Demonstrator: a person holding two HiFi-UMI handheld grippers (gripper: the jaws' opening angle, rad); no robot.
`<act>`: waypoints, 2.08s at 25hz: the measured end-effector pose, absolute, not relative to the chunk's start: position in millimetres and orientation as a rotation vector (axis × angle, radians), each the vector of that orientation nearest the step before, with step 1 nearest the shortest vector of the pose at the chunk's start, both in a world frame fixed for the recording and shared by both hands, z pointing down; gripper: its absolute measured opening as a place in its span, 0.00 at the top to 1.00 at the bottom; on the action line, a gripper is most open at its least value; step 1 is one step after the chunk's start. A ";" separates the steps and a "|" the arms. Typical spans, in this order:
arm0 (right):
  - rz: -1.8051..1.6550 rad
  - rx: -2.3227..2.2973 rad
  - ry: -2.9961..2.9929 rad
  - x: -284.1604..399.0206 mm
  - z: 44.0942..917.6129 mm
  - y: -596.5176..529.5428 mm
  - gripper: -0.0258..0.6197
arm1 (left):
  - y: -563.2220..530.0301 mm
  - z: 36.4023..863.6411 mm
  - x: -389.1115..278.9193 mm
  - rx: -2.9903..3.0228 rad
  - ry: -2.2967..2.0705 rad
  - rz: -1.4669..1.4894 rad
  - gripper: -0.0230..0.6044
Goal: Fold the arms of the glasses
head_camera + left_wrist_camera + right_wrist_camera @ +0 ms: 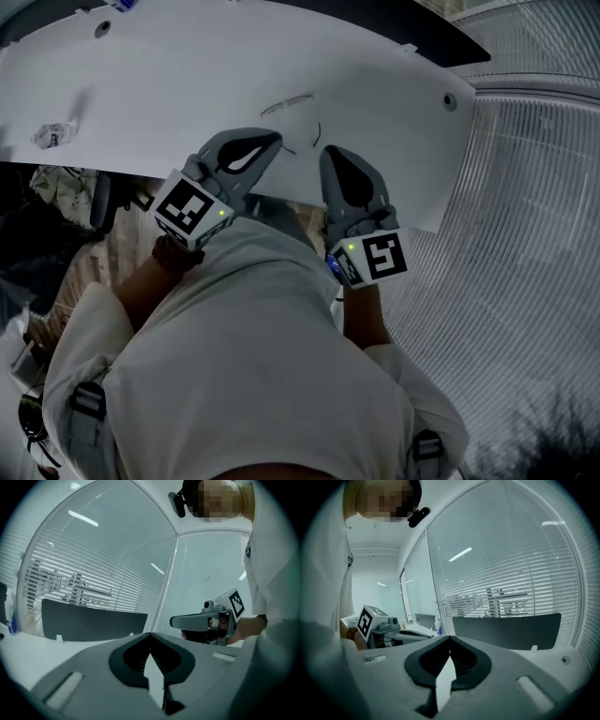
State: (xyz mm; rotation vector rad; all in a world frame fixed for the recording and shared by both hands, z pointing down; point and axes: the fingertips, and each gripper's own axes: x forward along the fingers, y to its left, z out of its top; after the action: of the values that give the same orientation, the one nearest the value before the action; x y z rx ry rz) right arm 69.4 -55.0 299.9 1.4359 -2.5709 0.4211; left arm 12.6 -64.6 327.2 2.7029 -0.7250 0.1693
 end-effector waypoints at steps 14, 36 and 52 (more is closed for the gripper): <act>0.527 1.317 -2.485 85.1 385.3 -86.8 0.96 | -101.1 443.9 11.5 2.692 -0.706 0.639 0.85; 0.804 1.217 -2.080 156.7 615.4 -118.3 0.93 | -142.6 620.3 16.9 2.521 -0.601 1.096 0.83; 0.789 1.084 -2.091 112.7 630.7 -103.6 0.96 | -123.8 615.6 32.6 2.513 -0.527 1.042 0.86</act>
State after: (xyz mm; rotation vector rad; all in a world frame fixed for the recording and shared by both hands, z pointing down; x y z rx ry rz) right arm 112.7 -103.6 630.7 1.0839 -2.0911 0.7893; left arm 32.6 -123.8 615.6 2.5132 -0.5268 1.0416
